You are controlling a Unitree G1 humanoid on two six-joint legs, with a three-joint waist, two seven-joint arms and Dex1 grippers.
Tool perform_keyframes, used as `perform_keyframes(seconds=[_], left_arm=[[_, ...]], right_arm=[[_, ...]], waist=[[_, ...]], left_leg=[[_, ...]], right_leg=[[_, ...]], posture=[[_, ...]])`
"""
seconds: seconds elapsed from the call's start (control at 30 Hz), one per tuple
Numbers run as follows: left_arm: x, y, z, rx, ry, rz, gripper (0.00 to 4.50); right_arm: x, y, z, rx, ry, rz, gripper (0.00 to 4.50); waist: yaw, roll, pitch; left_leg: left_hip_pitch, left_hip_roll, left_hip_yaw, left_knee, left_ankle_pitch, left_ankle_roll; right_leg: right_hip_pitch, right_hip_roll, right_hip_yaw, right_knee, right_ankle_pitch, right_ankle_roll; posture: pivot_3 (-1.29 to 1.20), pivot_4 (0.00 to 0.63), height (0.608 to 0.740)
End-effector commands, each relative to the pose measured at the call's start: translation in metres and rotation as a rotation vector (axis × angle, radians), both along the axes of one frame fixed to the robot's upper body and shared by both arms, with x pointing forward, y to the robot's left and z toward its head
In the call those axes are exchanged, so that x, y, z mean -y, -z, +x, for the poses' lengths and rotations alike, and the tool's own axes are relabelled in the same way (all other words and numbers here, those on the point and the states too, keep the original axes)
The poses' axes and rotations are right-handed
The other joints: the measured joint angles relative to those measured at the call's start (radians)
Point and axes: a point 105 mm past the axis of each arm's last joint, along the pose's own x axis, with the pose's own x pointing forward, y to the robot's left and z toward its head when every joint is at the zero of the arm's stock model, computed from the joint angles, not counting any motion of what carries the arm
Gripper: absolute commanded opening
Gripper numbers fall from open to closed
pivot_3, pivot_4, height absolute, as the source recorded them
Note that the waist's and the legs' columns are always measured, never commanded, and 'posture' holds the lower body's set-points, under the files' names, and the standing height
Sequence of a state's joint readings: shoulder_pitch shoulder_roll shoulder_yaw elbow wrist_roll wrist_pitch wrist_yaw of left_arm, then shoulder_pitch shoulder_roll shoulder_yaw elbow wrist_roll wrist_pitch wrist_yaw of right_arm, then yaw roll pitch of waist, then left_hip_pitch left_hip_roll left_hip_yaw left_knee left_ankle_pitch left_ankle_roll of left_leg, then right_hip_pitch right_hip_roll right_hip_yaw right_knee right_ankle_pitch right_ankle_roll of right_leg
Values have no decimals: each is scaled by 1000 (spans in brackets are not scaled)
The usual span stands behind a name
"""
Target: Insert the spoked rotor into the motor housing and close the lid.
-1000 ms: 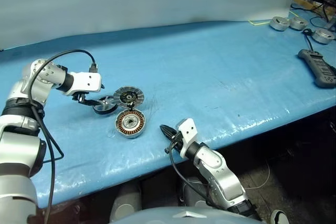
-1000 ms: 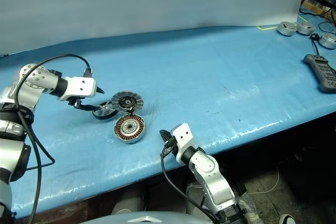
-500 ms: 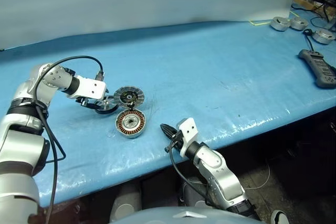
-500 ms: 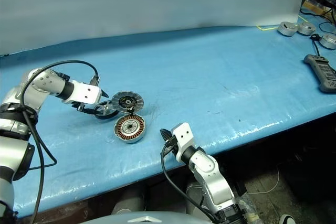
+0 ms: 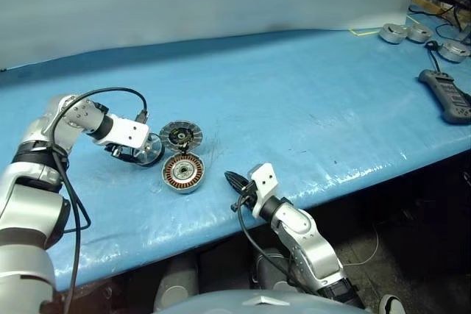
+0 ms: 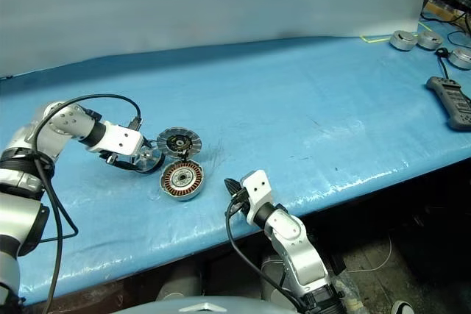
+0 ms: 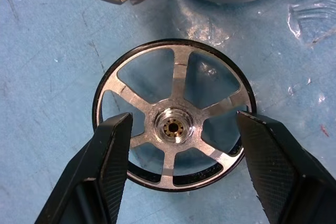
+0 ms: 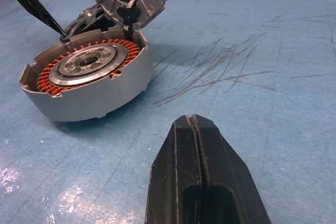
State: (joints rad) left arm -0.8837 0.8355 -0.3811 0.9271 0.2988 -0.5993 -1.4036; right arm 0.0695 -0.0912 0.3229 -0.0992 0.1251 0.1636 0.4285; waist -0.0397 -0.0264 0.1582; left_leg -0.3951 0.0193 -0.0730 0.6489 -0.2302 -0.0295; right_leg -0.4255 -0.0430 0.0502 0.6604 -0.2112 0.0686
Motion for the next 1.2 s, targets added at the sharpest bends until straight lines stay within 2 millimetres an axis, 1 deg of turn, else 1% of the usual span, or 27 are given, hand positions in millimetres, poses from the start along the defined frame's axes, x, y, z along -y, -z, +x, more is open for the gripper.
perform_keyframes(seconds=[0.03,0.13,0.17,0.23,0.37,0.4,0.57,0.7,0.83,0.93,1.0,1.2], left_arm=[[-4,-5,0,6,-5,8,3331],[-4,-3,-1,-4,-5,13,3331],[-4,-3,-2,-9,-3,14,3148],[-4,-2,-3,-18,2,18,2718],[-5,-1,-4,-26,0,22,1412],[-5,-1,-4,-28,0,21,1255],[-5,-3,-4,-25,-21,0,1256],[-10,-11,-3,-2,-76,-35,1256],[-15,-16,-7,4,-113,-53,1256],[-18,-23,-15,19,-143,-96,1256],[-16,-29,-20,23,-158,-128,1256],[10,-59,-40,17,-170,-304,1256]], right_arm=[[0,-10,3,29,9,23,0],[-1,-9,3,29,7,23,0],[-1,-9,3,29,6,22,0],[-1,-9,3,29,5,22,0],[-2,-10,3,33,0,24,0],[-3,-11,2,36,-4,26,0],[-6,-18,-2,92,-60,34,0],[-8,-24,-12,144,-180,32,0],[-9,-23,-23,165,-307,33,0],[-9,-11,-26,154,-370,-25,0],[-9,-6,-26,154,-387,-48,0],[-16,-3,-23,157,-390,-44,0]], waist=[[0,0,0],[0,0,0],[0,0,0],[0,0,0],[-1,0,0],[0,0,0],[-1,0,0],[-3,0,0],[-8,0,0],[-12,0,0],[-14,1,0],[-5,1,1]], left_leg=[[0,0,0,0,0,0],[0,0,0,0,0,0],[0,0,0,0,0,0],[0,0,0,0,0,0],[0,0,0,0,0,0],[0,0,0,0,0,0],[0,0,0,0,0,0],[0,0,0,0,0,0],[0,0,0,0,0,0],[0,1,0,0,0,0],[1,1,0,0,0,0],[0,1,0,0,0,0]], right_leg=[[0,0,0,0,0,0],[0,0,0,0,0,0],[0,0,0,0,0,0],[0,0,0,0,0,0],[0,0,0,0,0,0],[0,0,0,0,0,0],[0,0,0,0,0,0],[0,0,0,0,0,0],[0,0,0,0,0,0],[0,0,0,0,0,0],[0,0,0,0,0,0],[0,1,0,0,-1,-1]], posture=[[0,150,740],[0,150,740],[0,150,740],[0,150,740],[0,150,740],[0,150,740],[0,150,740],[0,150,740],[0,150,740],[0,150,740],[0,150,740],[0,150,740]])
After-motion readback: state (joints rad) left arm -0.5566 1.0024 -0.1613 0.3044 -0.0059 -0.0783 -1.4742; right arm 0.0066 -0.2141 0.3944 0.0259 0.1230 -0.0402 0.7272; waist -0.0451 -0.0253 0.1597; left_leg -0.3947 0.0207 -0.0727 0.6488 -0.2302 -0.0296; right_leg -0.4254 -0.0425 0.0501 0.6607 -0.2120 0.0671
